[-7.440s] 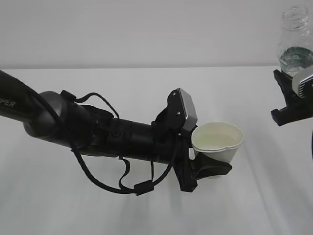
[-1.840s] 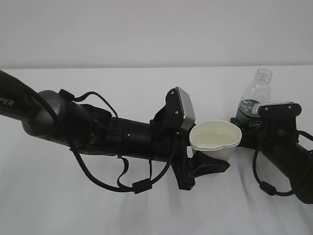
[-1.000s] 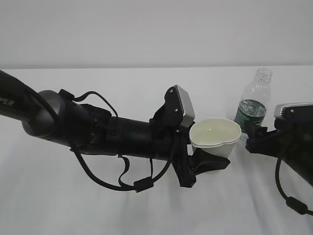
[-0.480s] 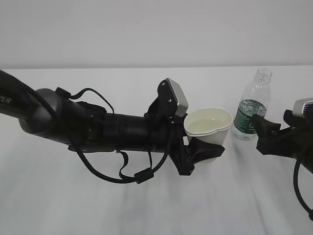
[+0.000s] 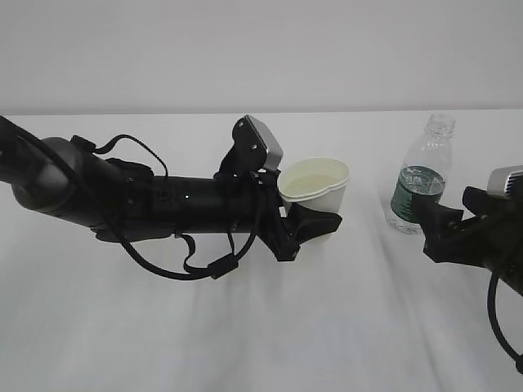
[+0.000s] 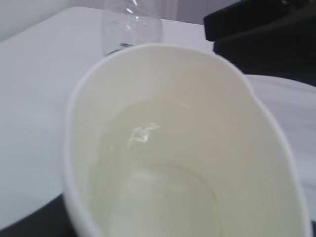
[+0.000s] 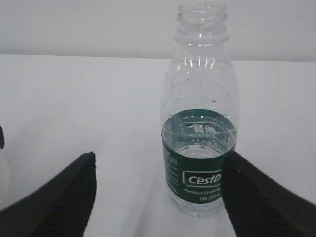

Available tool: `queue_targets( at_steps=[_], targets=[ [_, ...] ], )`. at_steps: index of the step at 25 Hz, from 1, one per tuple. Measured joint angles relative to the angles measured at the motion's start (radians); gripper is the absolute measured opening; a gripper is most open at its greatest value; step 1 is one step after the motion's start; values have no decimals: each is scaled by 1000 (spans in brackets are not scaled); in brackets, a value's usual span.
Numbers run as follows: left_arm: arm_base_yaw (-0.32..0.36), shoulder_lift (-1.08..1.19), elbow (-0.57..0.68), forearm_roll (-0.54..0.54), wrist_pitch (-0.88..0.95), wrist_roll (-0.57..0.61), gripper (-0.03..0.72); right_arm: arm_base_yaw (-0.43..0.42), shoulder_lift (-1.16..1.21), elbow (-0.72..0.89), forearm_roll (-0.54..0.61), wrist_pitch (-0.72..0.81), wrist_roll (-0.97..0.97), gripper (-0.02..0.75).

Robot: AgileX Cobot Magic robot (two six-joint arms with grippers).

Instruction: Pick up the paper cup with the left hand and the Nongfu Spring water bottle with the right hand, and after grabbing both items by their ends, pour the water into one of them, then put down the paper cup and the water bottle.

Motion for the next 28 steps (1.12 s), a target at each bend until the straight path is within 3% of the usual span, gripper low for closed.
queue_targets(
  at_steps=[28],
  targets=[
    [184, 0, 39, -89, 20, 4, 421, 0, -1, 0, -32, 0, 8, 588]
  ],
)
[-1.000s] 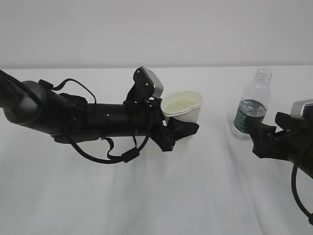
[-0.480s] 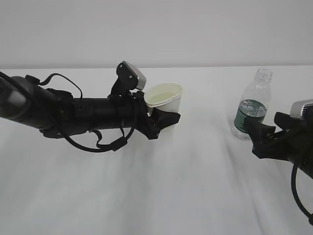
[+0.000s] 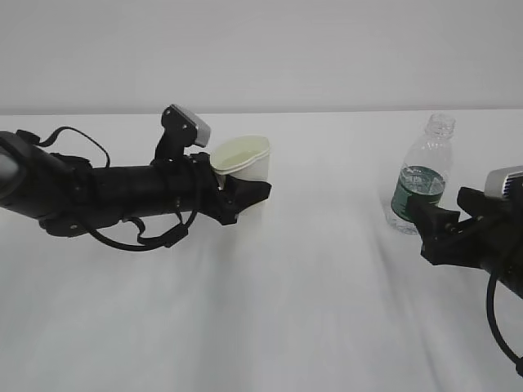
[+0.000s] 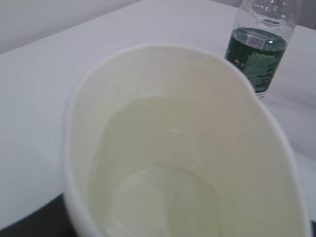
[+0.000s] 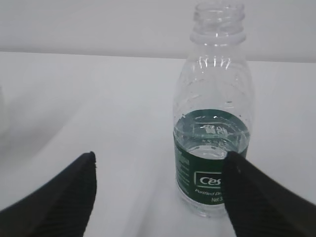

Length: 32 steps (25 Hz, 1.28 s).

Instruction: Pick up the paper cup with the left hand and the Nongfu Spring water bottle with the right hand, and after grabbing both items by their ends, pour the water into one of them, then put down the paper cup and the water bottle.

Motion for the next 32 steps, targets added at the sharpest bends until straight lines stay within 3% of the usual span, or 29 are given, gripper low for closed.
queue_targets(
  at_steps=[10, 22, 32],
  targets=[
    [112, 0, 93, -98, -128, 66, 421, 0, 0, 0, -7, 0, 0, 588],
    [133, 0, 98, -132, -122, 154, 421, 0, -2, 0, -14, 0, 0, 588],
    [195, 0, 98, -143, -102, 159, 421, 0, -2, 0, -18, 0, 4, 588]
  ],
)
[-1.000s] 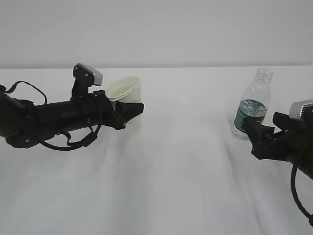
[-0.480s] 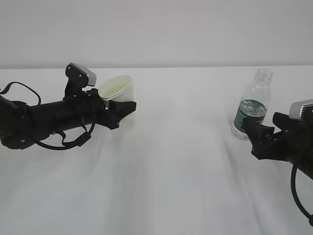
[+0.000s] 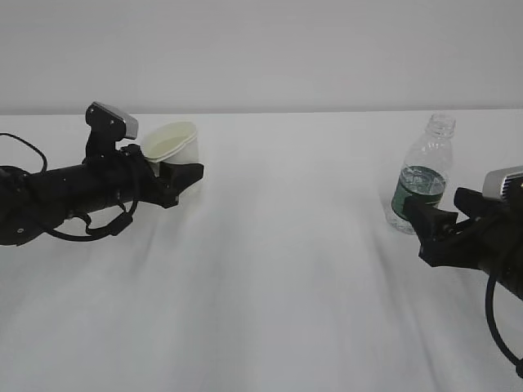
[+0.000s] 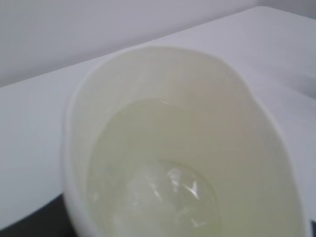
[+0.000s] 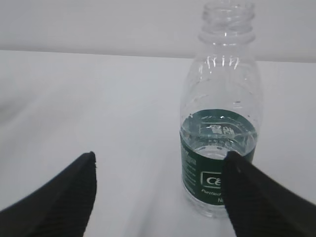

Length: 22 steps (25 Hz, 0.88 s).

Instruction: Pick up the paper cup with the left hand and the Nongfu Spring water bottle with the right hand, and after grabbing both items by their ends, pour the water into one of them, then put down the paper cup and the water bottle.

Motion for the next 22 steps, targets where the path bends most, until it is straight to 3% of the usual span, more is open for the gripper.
queue_targets(
  at_steps=[22],
  targets=[
    [9, 19, 0, -87, 24, 113, 420, 0, 0, 0, -8, 0, 6, 588]
  ],
)
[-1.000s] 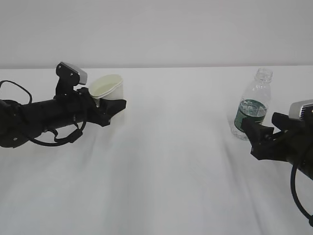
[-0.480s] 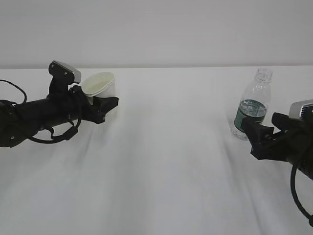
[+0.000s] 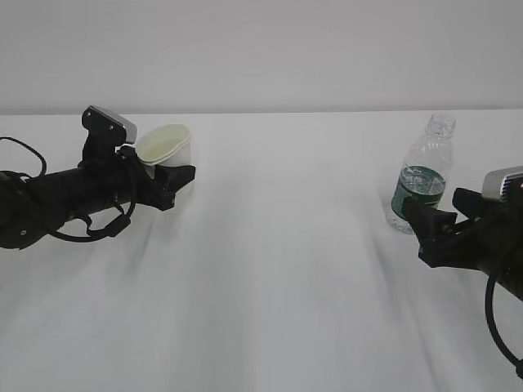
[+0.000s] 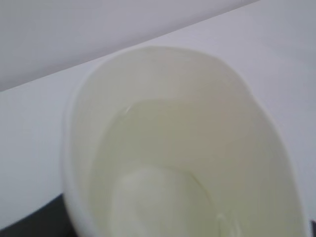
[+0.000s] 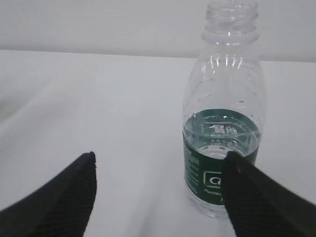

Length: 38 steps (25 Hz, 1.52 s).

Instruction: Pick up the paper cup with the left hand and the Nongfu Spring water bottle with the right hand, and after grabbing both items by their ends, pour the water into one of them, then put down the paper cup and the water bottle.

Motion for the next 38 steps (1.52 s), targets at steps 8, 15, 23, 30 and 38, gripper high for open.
queue_targets(
  at_steps=[8, 15, 23, 30, 38],
  targets=[
    [0, 0, 0, -18, 0, 20, 420, 0, 0, 0, -8, 0, 0, 588],
    [1, 0, 40, -97, -17, 91, 420, 0, 0, 0, -12, 0, 2, 588],
    [1, 0, 82, -139, -79, 105, 420, 0, 0, 0, -12, 0, 2, 588],
    [1, 0, 136, -183, -127, 145, 420, 0, 0, 0, -18, 0, 2, 588],
    [1, 0, 164, -190, -139, 149, 420, 0, 0, 0, -20, 0, 11, 588]
  ],
)
